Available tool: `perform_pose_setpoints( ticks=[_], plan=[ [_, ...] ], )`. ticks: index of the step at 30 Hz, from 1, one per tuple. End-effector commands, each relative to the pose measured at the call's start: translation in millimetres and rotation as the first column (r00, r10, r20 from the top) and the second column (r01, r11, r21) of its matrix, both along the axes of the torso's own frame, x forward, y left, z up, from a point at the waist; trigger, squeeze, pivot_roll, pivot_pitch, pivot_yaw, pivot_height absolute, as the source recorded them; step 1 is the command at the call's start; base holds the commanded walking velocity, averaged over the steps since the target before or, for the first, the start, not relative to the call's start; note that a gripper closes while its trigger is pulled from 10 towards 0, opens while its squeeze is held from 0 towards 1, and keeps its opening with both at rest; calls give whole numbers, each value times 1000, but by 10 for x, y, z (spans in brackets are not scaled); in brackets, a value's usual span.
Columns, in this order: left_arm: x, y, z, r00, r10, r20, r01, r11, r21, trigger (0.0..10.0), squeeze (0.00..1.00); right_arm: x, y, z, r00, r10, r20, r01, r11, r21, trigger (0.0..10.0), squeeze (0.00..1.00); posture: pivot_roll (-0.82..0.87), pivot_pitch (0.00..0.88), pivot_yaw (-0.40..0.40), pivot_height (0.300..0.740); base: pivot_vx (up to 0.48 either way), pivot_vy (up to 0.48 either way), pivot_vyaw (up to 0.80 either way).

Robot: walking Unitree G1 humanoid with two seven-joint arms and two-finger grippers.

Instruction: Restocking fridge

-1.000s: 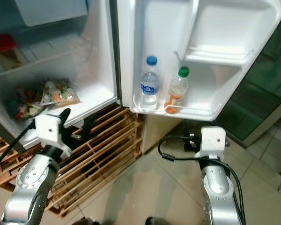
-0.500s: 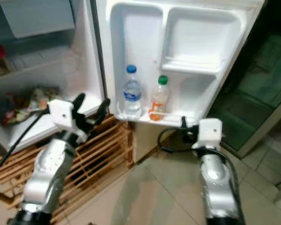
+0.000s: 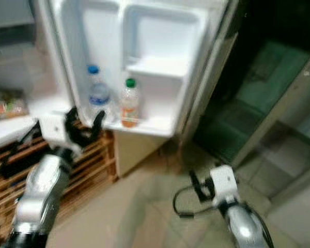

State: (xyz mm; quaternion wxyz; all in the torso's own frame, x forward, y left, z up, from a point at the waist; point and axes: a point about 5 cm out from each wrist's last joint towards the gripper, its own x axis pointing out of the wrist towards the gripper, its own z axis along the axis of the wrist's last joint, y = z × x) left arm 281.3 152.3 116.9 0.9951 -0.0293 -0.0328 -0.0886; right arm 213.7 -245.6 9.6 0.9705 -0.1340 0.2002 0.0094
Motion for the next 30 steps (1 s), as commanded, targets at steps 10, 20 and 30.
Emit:
perform_pose_setpoints(
  ticks=[10,20,30],
  plan=[
    [-24,-86,-284,993,36,-115,-40,999,-31,10000,0,957,-386,938,933,-172,316,215,971,-106,10000,369,-106,0,-11,740,0,-240,208],
    [-99,-169,-260,997,-3,-78,3,1000,0,10000,0,953,-396,869,936,-187,298,224,970,-97,10000,396,-106,0,-15,740,0,-480,506],
    [-16,-172,-203,998,26,-64,-28,999,-29,10000,0,1256,-194,1069,930,-136,340,165,985,-57,10000,427,-111,0,-9,740,0,-470,506]
  ],
)
